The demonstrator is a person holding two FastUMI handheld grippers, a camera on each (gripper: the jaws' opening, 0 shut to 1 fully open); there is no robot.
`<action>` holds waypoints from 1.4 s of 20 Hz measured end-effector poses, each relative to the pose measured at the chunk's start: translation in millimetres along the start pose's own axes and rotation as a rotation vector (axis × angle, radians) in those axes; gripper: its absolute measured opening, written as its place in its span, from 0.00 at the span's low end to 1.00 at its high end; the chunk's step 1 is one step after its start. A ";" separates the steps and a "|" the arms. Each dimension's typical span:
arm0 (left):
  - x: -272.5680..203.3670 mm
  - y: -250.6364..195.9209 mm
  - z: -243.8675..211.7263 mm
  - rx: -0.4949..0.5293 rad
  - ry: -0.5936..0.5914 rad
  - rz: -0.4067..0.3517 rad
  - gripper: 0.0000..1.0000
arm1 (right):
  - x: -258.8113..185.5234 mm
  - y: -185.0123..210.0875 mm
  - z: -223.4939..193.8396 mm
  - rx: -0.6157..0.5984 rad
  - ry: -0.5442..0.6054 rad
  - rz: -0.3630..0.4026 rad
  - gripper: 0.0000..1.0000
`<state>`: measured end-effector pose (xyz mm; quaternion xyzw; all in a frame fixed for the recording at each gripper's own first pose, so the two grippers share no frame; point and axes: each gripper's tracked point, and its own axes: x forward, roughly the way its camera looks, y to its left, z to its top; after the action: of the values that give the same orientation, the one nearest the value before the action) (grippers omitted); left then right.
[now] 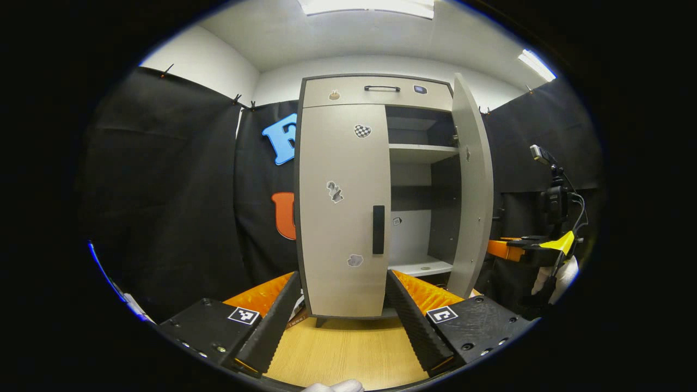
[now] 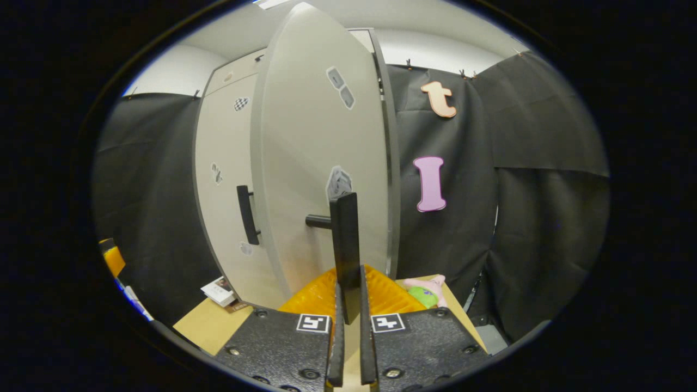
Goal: Open the right door of the double-door shoe cabinet with the right hand, and open the left door with the left hand.
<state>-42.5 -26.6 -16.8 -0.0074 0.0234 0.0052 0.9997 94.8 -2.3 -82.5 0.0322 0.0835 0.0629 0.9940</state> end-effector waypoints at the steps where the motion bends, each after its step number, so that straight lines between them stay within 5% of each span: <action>1: 0.0 -3.5 0.9 0.001 0.000 -0.008 0.95 | -0.5 -7.9 0.1 0.001 -0.003 -0.015 0.14; 8: 1.8 -26.8 3.0 0.007 -0.003 -0.062 0.95 | -5.0 -79.7 4.6 -0.009 -0.016 -0.113 0.02; 11: 2.3 -38.8 2.4 0.011 0.001 -0.075 0.95 | -2.5 -76.5 4.6 0.005 -0.012 -0.040 0.04; 21: -1.6 -53.4 9.6 0.007 0.004 -0.029 0.95 | -1.2 -80.1 6.0 -0.037 -0.001 0.021 0.04; 25: -3.8 -54.3 9.4 0.011 0.012 -0.024 0.95 | -5.6 -86.1 3.2 -0.040 0.002 -0.011 0.09; 28: -2.8 -54.6 10.8 0.015 0.007 -0.024 0.95 | -12.9 -90.7 2.6 -0.028 0.008 -0.037 0.24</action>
<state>-44.1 -81.0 -5.1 0.0000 0.0268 -0.0072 0.9996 93.5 -94.0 -84.7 0.0165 0.0873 0.0458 0.9950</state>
